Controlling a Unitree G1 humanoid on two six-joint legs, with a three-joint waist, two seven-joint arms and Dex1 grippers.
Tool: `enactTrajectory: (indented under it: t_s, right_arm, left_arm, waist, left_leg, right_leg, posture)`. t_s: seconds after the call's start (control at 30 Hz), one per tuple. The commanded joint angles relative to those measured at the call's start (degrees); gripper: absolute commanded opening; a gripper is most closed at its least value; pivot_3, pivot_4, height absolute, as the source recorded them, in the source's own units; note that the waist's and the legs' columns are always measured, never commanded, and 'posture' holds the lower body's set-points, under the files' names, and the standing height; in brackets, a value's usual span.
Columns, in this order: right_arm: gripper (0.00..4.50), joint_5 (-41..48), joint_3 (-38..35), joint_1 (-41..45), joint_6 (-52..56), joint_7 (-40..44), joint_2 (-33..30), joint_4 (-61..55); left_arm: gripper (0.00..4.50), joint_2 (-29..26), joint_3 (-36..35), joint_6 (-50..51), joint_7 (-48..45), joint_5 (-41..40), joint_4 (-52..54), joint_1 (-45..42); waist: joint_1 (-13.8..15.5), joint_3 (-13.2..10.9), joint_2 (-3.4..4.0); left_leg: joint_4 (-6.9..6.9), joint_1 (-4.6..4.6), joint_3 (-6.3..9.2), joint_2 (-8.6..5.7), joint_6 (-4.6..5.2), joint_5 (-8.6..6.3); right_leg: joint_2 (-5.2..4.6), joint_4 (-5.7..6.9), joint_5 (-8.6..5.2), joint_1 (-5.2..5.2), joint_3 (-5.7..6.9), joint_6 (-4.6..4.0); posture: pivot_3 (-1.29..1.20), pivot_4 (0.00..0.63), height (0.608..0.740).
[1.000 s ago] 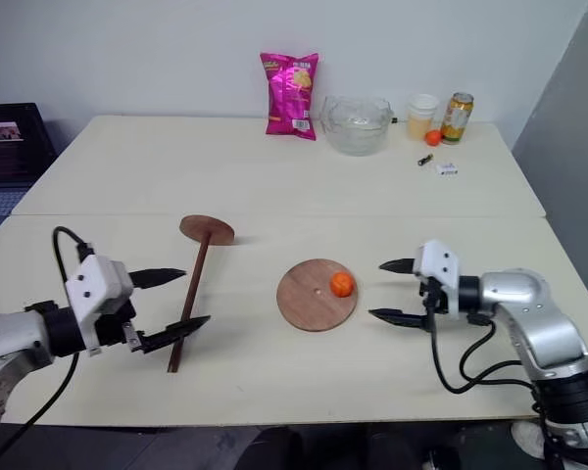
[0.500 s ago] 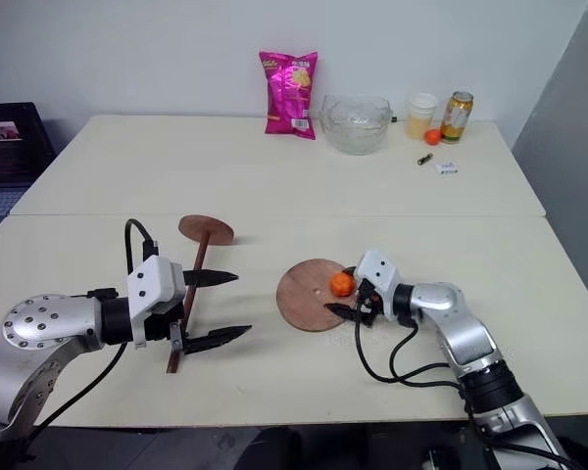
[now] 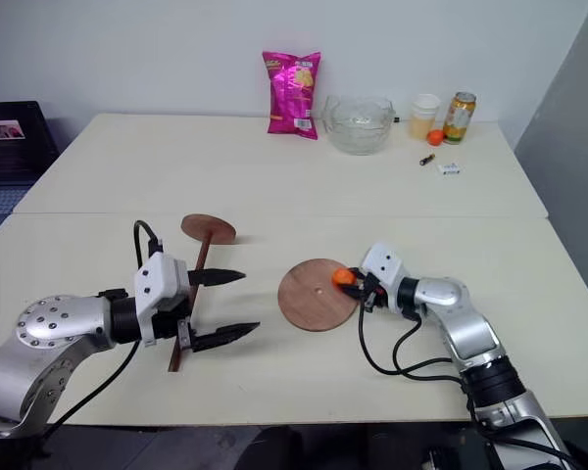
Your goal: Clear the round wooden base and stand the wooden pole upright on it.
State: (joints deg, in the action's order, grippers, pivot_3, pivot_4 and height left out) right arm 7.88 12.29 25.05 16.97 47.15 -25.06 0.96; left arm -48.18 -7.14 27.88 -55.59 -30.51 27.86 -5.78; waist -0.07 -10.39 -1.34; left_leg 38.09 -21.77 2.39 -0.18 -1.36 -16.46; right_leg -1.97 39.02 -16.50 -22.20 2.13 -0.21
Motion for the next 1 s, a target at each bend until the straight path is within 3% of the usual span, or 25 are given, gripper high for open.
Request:
enactTrajectory:
  t_s: [0.03, 0.2, 0.4, 0.73, 0.8, 1.0]
  right_arm:
    - [1.07, 0.9, -6.4, -0.2, 0.8, -3.9, -1.8, -3.0]
    - [1.05, -3.1, -16.7, -2.2, 0.6, -15.7, -5.8, 2.4]
    - [1.02, -5.5, -23.9, -2.9, 2.7, -27.4, -6.6, 8.4]
    - [1.02, -3.5, -26.6, -2.9, 6.9, -33.1, -4.4, 14.8]
    - [1.7, -2.5, -27.4, -3.1, 7.6, -33.7, -3.5, 14.4]
    - [3.16, -0.8, -28.7, -3.9, 6.7, -34.1, -3.1, 11.0]
  left_arm:
    - [4.5, 1.6, -1.7, 2.0, 1.3, -4.6, 1.2, -3.8]
    - [4.5, 4.7, 2.7, 3.7, 1.5, -6.5, 1.2, -9.8]
    - [4.5, 8.1, 8.4, 2.4, 1.0, -4.1, -1.1, -14.3]
    - [4.5, 12.7, 13.2, 0.4, 1.1, -0.9, -4.7, -17.9]
    - [4.5, 12.8, 13.3, 0.5, 1.2, -0.5, -4.7, -17.9]
    - [4.5, 13.4, 10.9, 1.4, 4.1, -0.6, -4.8, -17.0]
  waist:
    - [0.0, 0.0, 0.0]
    - [0.5, 0.0, -0.01]
    - [-0.2, 0.0, 0.0]
    - [-0.4, 0.0, 0.02]
    - [-0.4, 0.0, 0.02]
    - [-0.3, 0.0, 0.03]
  left_leg:
    - [0.0, 0.0, 0.0, 0.0, 0.0, 0.0]
    - [0.03, -0.04, 0.01, -0.07, -0.01, 0.01]
    - [0.0, -0.01, -0.11, -0.08, -0.18, 0.11]
    - [0.0, 0.04, -0.18, -0.03, -0.05, 0.06]
    - [0.01, 0.04, -0.19, -0.03, -0.05, 0.06]
    - [0.01, 0.03, -0.18, -0.03, -0.05, 0.06]
  right_leg:
    - [0.0, 0.0, 0.0, 0.0, 0.0, 0.0]
    - [-0.05, -0.02, 0.0, 0.02, 0.02, 0.01]
    - [-0.05, 0.0, 0.0, 0.01, -0.09, 0.0]
    - [0.0, 0.05, 0.0, 0.02, -0.16, 0.0]
    - [0.0, 0.03, 0.01, 0.03, -0.17, 0.01]
    - [0.0, 0.03, 0.01, 0.03, -0.17, 0.01]
  posture:
    - [0.0, 0.15, 0.74]
    - [0.0, 0.15, 0.74]
    - [0.0, 0.15, 0.74]
    - [0.0, 0.15, 0.74]
    - [0.0, 0.15, 0.74]
    - [0.0, 0.15, 0.74]
